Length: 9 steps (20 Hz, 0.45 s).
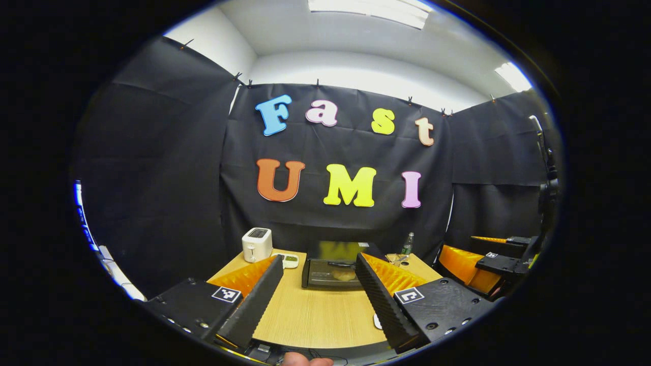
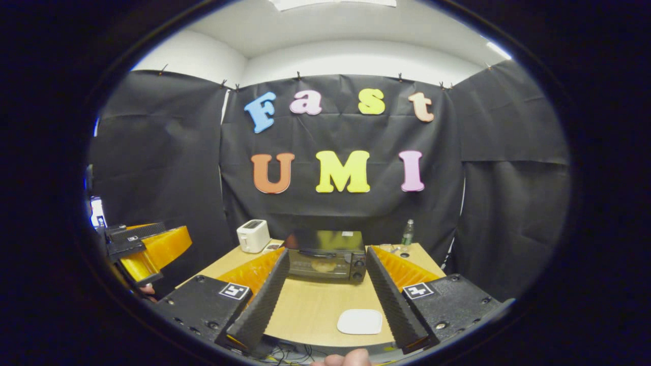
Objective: Open the electric oven with the left hand, put the food in, and close the electric oven.
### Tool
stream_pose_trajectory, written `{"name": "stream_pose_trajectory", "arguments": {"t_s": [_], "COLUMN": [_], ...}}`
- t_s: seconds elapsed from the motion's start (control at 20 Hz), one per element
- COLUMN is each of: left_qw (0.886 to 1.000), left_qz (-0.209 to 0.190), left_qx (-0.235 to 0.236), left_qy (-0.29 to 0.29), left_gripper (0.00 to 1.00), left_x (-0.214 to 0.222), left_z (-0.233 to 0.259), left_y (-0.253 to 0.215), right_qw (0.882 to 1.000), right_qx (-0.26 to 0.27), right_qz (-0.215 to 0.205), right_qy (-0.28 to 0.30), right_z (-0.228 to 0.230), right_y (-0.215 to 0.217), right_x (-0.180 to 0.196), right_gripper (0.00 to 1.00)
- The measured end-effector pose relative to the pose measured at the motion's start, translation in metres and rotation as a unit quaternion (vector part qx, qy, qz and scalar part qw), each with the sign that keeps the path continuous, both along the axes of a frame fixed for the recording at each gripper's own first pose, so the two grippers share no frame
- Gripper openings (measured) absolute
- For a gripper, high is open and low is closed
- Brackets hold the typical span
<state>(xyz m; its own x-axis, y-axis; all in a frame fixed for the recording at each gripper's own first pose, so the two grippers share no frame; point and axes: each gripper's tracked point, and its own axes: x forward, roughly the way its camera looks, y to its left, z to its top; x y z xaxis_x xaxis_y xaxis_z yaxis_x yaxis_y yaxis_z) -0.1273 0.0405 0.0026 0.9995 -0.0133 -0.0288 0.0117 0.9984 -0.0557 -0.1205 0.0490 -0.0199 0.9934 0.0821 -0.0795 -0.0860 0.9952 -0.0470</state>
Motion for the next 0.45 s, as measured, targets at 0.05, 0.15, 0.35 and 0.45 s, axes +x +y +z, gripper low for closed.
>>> {"name": "stream_pose_trajectory", "arguments": {"t_s": [0.05,0.15,0.35,0.45], "left_qw": [1.0,1.0,1.0,1.0], "left_qz": [0.005,0.009,0.012,0.013], "left_qx": [0.001,-0.001,-0.013,-0.014], "left_qy": [0.002,0.002,0.006,0.003], "left_gripper": [0.94,0.94,0.94,0.94], "left_x": [-0.003,-0.009,-0.017,-0.015], "left_z": [-0.002,-0.002,-0.001,0.001], "left_y": [0.002,0.002,-0.002,-0.003], "right_qw": [1.0,1.0,1.0,1.0], "right_qx": [-0.003,-0.002,0.004,0.007], "right_qz": [0.003,0.008,0.016,0.015], "right_qy": [-0.002,-0.007,-0.007,-0.011], "right_z": [-0.001,0.002,0.001,0.001], "right_y": [0.002,0.004,0.005,0.003], "right_x": [-0.002,-0.002,0.001,-0.002], "right_gripper": [0.94,0.94,0.94,0.94]}}
